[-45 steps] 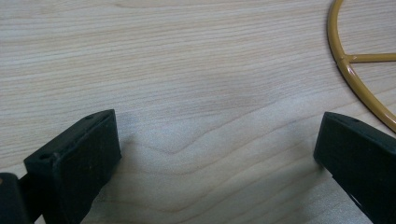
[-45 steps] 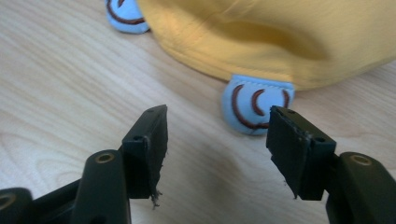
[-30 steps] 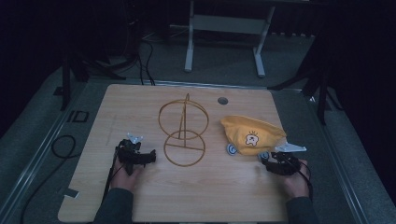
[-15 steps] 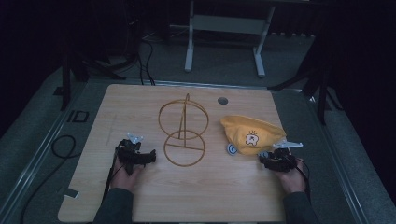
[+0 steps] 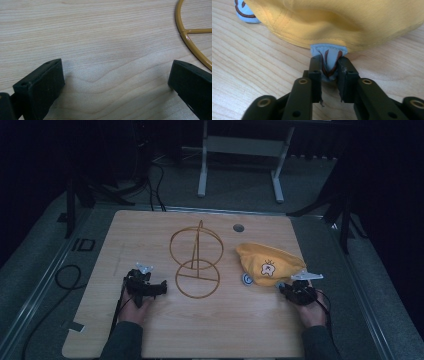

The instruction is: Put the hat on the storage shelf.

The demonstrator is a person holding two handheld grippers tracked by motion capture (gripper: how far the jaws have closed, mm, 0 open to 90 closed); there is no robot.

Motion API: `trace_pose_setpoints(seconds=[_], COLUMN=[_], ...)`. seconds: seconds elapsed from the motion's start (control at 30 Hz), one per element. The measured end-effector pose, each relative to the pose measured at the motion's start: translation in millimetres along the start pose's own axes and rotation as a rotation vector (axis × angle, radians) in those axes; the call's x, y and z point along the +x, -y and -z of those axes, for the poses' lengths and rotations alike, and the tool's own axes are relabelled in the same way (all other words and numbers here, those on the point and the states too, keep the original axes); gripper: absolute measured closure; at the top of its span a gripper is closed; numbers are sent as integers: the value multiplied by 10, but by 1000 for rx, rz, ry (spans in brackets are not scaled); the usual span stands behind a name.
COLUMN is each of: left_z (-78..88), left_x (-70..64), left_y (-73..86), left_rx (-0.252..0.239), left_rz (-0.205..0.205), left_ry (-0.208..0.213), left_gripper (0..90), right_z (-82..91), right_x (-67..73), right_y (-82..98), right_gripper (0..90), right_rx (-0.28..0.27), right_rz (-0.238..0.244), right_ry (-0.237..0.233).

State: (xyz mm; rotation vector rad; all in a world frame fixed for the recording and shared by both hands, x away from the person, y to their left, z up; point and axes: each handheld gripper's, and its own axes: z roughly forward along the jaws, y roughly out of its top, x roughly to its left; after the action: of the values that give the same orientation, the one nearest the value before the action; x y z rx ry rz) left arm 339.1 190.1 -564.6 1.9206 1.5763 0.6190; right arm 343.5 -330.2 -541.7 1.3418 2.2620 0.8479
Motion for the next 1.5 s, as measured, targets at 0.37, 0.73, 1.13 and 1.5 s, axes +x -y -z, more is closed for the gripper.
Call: trace_pose_setpoints(seconds=[0.37, 0.73, 1.13, 1.5], left_z=[1, 0, 0, 1], left_x=[2, 0, 1, 1], left_y=[0, 0, 0, 0], left_rx=[2, -1, 0, 1], left_rz=[-3, -1, -1, -1], left_ry=[0, 0, 0, 0], left_gripper=[4, 4, 4, 4], right_z=[184, 385, 634, 914], right_x=[41, 140, 291, 358], right_y=[-31, -202, -421, -686], right_gripper=[826, 839, 855, 857], right_rx=[-76, -131, -211, -297], right_rz=[14, 69, 130, 171], right_ry=[-55, -96, -125, -156])
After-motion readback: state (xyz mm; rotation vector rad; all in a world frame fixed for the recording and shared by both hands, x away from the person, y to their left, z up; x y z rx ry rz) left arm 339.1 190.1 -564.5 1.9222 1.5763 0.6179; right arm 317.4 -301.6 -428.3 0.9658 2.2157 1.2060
